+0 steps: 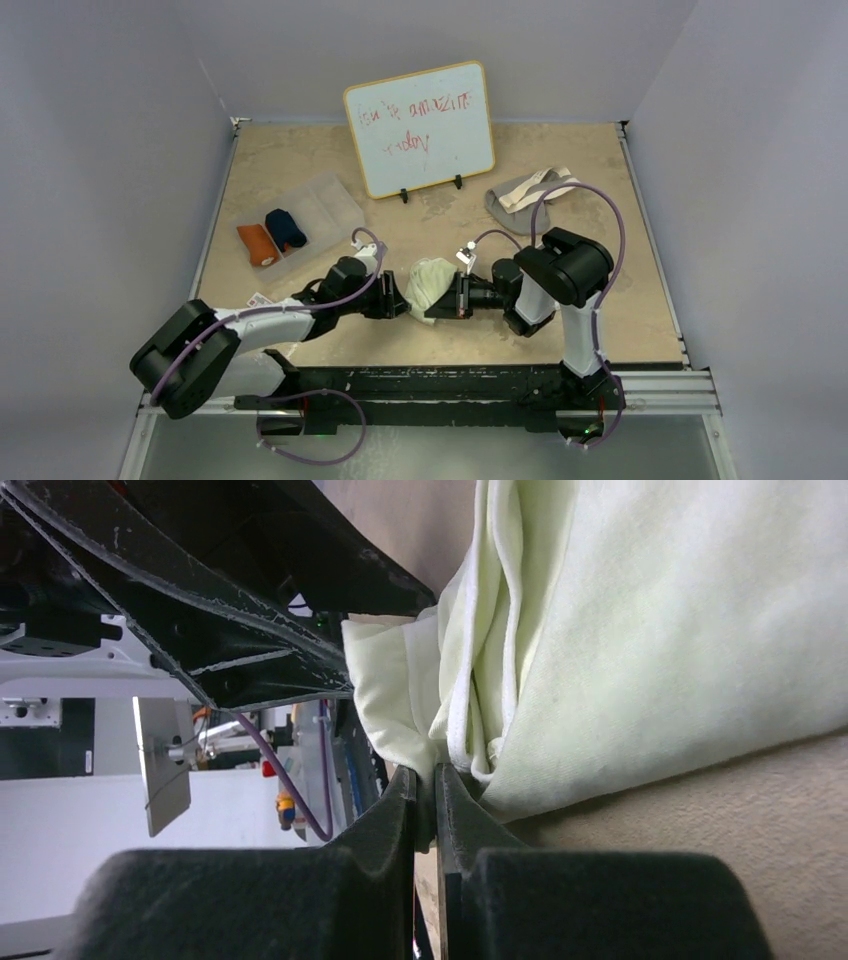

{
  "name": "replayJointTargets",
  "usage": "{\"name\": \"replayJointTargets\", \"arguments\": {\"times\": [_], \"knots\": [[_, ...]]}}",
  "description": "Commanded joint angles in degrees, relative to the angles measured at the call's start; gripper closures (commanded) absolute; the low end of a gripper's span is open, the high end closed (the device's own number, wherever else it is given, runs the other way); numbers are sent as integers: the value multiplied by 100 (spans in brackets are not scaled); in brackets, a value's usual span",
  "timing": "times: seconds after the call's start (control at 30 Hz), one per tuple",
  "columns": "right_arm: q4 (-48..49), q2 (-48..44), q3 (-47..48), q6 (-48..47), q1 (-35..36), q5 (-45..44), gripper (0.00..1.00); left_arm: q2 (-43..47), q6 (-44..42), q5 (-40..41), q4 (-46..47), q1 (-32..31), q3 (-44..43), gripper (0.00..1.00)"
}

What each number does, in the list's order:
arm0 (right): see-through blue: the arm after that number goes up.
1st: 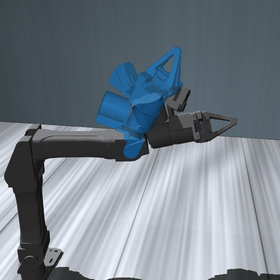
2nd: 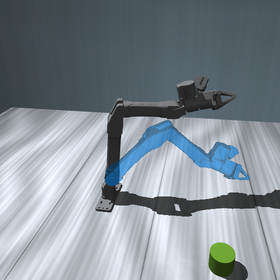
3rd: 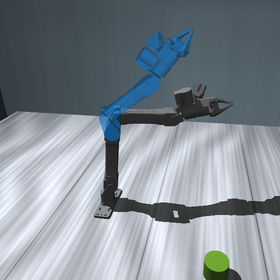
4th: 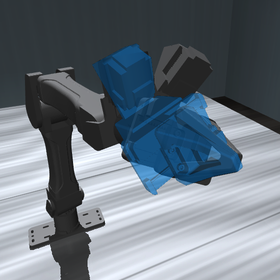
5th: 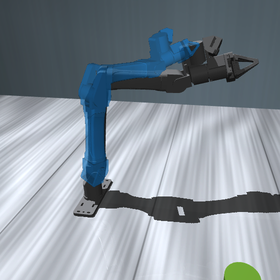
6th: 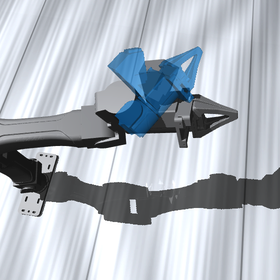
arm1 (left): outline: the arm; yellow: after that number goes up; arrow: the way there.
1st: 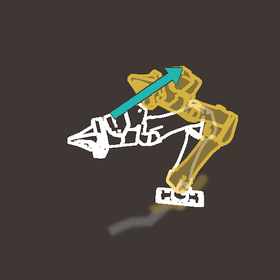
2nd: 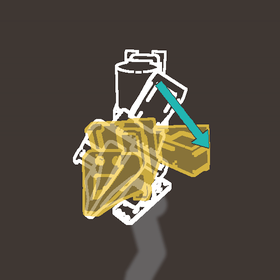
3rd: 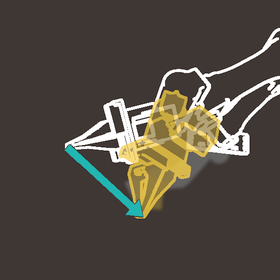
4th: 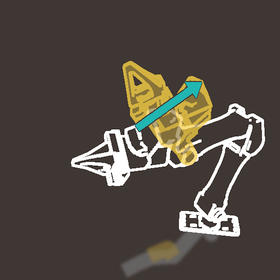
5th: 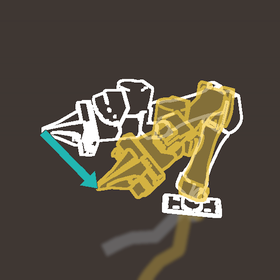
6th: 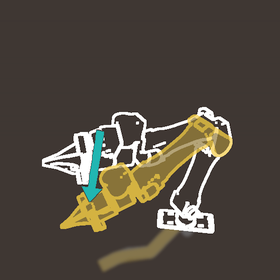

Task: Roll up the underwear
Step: Roll the underwear to the center of the board.

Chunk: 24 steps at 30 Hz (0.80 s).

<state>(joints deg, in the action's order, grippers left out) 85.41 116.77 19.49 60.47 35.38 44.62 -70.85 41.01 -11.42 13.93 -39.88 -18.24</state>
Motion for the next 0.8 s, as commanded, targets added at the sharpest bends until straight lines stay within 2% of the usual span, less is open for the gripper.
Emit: {"name": "replayJointTargets", "arguments": {"times": [0.0, 0.13, 0.27, 0.37, 0.43, 0.6, 0.77], "knots": [[-54, 279, -136, -103, -141, -119, 93, -421, 86, 187, 744, -12, -219, 55], [134, 358, -136, -19, -186, -10, 91, -863, 203, 109, 1048, -14, -235, 57], [232, 342, -213, 9, -223, -21, 88, -1246, 321, 41, 1272, -13, -233, 64], [208, 291, -256, -13, -241, -46, 86, -1538, 321, -114, 1441, -19, -277, 72], [164, 262, -269, -31, -250, -72, 85, -1691, 307, -205, 1494, -12, -324, 83], [-2, 29, -340, -122, -259, -122, 78, -1747, 261, -273, 1486, -21, -422, 100], [-883, -688, -402, -640, -259, -324, 69, -1479, 193, -191, 1201, -20, -452, 100]]}}
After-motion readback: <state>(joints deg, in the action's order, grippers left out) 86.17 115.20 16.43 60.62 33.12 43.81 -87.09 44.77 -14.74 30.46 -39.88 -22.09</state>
